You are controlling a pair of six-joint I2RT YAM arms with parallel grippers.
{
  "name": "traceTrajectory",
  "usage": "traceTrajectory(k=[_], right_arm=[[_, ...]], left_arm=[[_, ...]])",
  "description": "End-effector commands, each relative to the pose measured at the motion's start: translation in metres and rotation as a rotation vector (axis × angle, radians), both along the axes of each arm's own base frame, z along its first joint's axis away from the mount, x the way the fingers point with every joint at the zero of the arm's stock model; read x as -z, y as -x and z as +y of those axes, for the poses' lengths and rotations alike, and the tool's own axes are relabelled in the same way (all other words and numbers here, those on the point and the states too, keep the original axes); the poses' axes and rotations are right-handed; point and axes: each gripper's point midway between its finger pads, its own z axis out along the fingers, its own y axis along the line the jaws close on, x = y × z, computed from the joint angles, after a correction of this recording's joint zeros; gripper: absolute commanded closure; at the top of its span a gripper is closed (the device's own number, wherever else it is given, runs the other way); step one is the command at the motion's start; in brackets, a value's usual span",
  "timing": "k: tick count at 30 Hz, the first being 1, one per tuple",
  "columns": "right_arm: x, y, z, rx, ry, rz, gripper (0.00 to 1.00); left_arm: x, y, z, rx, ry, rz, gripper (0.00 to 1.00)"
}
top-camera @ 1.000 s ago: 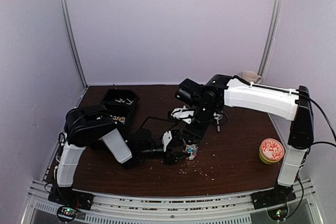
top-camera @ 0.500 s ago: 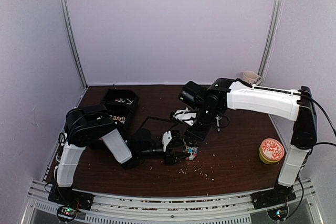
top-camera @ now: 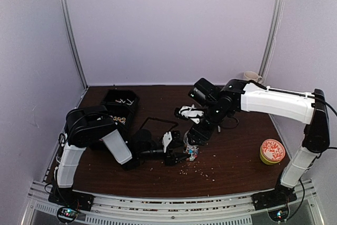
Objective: Pack the candies
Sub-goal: Rotate the bottle lid from the packing bottle.
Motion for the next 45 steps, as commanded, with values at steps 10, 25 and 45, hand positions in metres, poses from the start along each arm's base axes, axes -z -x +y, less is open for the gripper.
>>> traceTrajectory(k=[10, 25, 45], right_arm=[[-0.003, 0.000, 0.006, -0.040, -0.082, -0.046, 0.28], [-0.002, -0.002, 0.001, -0.020, -0.050, -0.046, 0.36], [0.003, 0.010, 0.011, -0.127, -0.006, -0.036, 0.36]], left_arm=[[-0.008, 0.006, -0.001, 0.042, 0.050, -0.029, 0.42], [-0.007, -0.002, -0.002, 0.001, 0.034, -0.018, 0.42], [-0.008, 0.006, 0.000, 0.102, 0.045, 0.000, 0.43]])
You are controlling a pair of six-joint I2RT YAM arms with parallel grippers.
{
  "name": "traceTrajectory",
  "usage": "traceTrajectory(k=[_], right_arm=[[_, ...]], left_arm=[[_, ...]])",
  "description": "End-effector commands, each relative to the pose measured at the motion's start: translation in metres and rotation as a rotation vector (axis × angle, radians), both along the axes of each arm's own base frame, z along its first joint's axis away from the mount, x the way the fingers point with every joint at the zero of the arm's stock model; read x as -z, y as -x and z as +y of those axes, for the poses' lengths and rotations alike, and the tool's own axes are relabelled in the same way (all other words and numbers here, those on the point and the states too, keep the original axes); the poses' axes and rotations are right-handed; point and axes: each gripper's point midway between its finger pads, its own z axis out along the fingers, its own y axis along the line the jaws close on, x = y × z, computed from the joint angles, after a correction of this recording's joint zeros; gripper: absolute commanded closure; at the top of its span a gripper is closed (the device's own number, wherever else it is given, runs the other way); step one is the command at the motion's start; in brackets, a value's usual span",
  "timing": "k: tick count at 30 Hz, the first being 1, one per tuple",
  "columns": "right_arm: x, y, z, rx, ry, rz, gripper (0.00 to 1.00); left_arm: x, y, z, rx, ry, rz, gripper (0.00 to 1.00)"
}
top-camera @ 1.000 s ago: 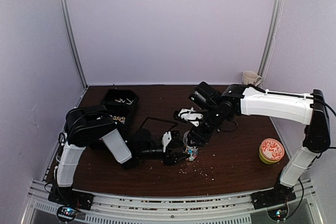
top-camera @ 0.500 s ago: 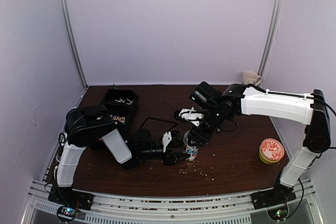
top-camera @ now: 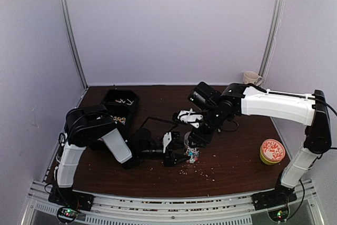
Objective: Pack the candies
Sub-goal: Rotate the bottle lid from the packing bottle.
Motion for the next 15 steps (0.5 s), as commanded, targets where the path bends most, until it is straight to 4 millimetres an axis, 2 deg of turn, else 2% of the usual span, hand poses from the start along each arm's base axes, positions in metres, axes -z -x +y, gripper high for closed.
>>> traceTrajectory(k=[1, 10, 13, 15], right_arm=[[-0.0037, 0.0010, 0.0065, -0.031, -0.012, -0.005, 0.36], [0.0039, -0.0030, 0.0041, -0.007, 0.011, -0.011, 0.35], [0.0056, -0.0062, 0.0018, 0.012, 0.022, -0.020, 0.36], [0.0059, -0.0073, 0.0005, 0.022, 0.024, -0.021, 0.35]], left_arm=[[-0.0095, -0.0056, 0.0025, 0.015, 0.050, -0.010, 0.43], [-0.0094, -0.0119, 0.0047, -0.003, 0.049, -0.008, 0.43], [-0.0098, -0.0127, 0.0049, -0.010, 0.051, -0.010, 0.36], [-0.0090, -0.0133, 0.0045, -0.013, 0.048, -0.009, 0.25]])
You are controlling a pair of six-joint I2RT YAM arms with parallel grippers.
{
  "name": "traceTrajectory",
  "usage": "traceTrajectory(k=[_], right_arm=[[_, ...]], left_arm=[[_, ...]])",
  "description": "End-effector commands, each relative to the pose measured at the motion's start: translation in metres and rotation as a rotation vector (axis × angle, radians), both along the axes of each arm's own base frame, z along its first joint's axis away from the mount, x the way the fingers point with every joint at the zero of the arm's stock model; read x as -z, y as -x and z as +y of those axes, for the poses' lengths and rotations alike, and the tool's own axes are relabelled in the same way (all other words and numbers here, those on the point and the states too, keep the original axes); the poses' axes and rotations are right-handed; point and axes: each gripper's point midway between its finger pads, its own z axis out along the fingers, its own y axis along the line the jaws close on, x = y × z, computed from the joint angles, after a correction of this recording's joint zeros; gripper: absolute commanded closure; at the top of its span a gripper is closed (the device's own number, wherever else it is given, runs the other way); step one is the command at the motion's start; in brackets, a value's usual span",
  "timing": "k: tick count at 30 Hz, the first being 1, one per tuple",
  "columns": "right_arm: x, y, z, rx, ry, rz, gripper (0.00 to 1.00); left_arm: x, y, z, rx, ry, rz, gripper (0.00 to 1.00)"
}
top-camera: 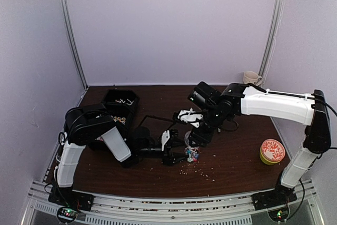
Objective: Pack the candies
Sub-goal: Rotate the bottle lid from the packing bottle.
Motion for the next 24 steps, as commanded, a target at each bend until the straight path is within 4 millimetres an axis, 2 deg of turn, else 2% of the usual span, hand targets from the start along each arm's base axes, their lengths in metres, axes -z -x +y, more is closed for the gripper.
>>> traceTrajectory(k=[1, 10, 19, 24], right_arm=[[0.005, -0.005, 0.000, 0.034, 0.016, -0.008, 0.35], [-0.008, -0.012, -0.006, 0.085, -0.010, -0.048, 0.35], [-0.015, -0.017, -0.011, 0.115, -0.029, -0.077, 0.35], [-0.015, -0.017, -0.012, 0.124, -0.035, -0.073, 0.35]], left_arm=[[-0.008, -0.006, -0.002, -0.016, 0.042, -0.027, 0.23], [-0.003, -0.007, -0.011, 0.012, 0.021, -0.025, 0.15], [0.005, -0.004, -0.022, 0.046, 0.003, -0.013, 0.20], [0.003, -0.010, -0.026, 0.029, 0.019, -0.013, 0.21]])
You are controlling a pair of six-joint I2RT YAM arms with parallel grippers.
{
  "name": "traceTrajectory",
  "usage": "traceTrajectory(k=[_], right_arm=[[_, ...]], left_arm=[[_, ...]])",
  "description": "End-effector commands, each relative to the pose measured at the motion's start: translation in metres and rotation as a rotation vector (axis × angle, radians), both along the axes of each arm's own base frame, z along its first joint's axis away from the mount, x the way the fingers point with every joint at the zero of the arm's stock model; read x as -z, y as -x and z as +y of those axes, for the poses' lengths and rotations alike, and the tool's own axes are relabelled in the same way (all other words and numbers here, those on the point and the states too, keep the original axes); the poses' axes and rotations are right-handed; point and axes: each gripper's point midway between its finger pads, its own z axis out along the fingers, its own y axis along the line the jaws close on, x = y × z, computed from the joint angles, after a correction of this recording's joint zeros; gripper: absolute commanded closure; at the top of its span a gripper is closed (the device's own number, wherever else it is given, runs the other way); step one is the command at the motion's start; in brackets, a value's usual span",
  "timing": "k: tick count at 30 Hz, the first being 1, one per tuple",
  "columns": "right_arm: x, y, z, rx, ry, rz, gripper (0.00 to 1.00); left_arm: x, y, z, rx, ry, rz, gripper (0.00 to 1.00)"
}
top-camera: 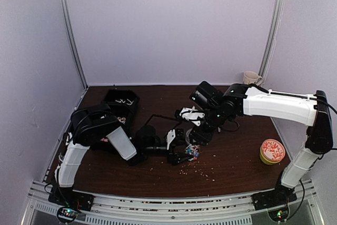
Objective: Pack the candies
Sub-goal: Rotate the bottle lid from the packing bottle.
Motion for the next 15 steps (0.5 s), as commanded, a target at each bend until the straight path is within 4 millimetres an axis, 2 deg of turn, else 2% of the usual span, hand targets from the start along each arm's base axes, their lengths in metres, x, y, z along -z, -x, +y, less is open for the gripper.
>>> traceTrajectory(k=[1, 5, 9, 15], right_arm=[[-0.0104, -0.0066, -0.0051, 0.041, -0.025, -0.036, 0.35], [-0.0099, -0.0071, -0.0077, 0.050, -0.022, -0.040, 0.35], [-0.0078, -0.0059, -0.0092, 0.053, -0.022, -0.033, 0.35], [-0.0008, -0.0051, -0.0102, 0.056, -0.018, -0.023, 0.35]], left_arm=[[-0.0054, -0.0025, -0.0080, 0.007, 0.030, -0.014, 0.21], [-0.0045, -0.0025, -0.0117, 0.008, 0.031, -0.016, 0.24], [-0.0032, -0.0010, -0.0114, 0.005, 0.032, -0.021, 0.32], [0.0006, 0.0025, -0.0071, 0.007, 0.029, -0.020, 0.34]])
